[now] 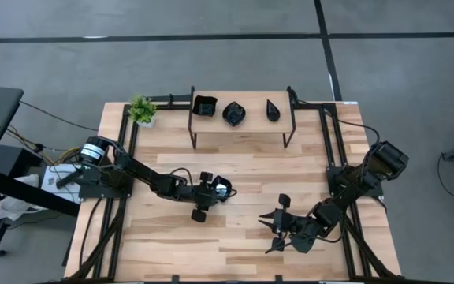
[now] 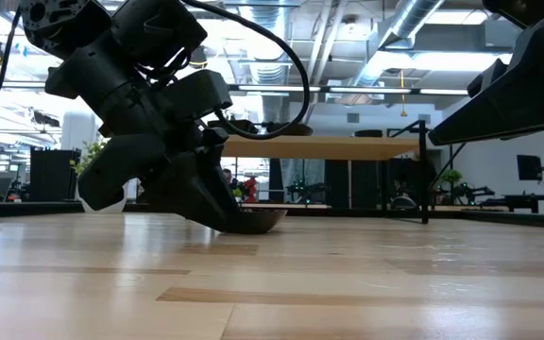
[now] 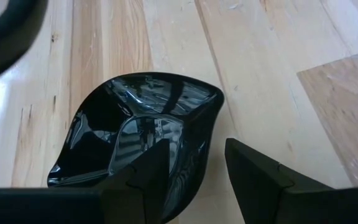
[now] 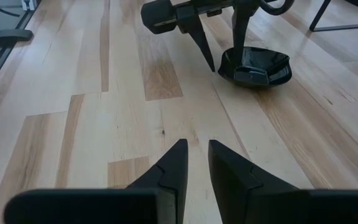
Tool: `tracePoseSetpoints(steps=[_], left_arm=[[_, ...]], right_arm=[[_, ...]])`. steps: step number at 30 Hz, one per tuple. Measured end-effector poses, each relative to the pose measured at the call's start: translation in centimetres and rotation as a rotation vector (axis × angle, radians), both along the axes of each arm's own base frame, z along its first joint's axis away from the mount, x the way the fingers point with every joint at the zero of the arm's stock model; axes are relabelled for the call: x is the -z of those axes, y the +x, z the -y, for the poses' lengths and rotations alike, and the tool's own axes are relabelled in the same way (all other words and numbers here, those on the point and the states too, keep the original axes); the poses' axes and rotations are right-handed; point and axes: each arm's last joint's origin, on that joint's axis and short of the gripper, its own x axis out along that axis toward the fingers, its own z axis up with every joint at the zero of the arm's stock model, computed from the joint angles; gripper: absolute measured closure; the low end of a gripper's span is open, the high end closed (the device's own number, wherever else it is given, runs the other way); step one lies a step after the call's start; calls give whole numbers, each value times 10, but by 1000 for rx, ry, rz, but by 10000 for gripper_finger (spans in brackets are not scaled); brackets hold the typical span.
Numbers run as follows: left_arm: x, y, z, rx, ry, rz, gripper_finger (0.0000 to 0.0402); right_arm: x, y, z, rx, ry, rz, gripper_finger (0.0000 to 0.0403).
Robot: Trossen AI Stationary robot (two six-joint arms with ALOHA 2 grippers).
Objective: Pick & Place Mini shaped plates
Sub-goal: Stack the black leaf shaped plate on top of the black leaf shaped plate on the shelf
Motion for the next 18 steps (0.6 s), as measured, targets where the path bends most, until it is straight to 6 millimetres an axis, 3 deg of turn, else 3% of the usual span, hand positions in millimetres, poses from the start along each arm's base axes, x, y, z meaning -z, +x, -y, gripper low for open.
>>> tracePoseSetpoints(steps=[18], left_arm=[[0,0,-1,-17,28,8,243]], right_arm=[[0,0,0,0,0,0,343]])
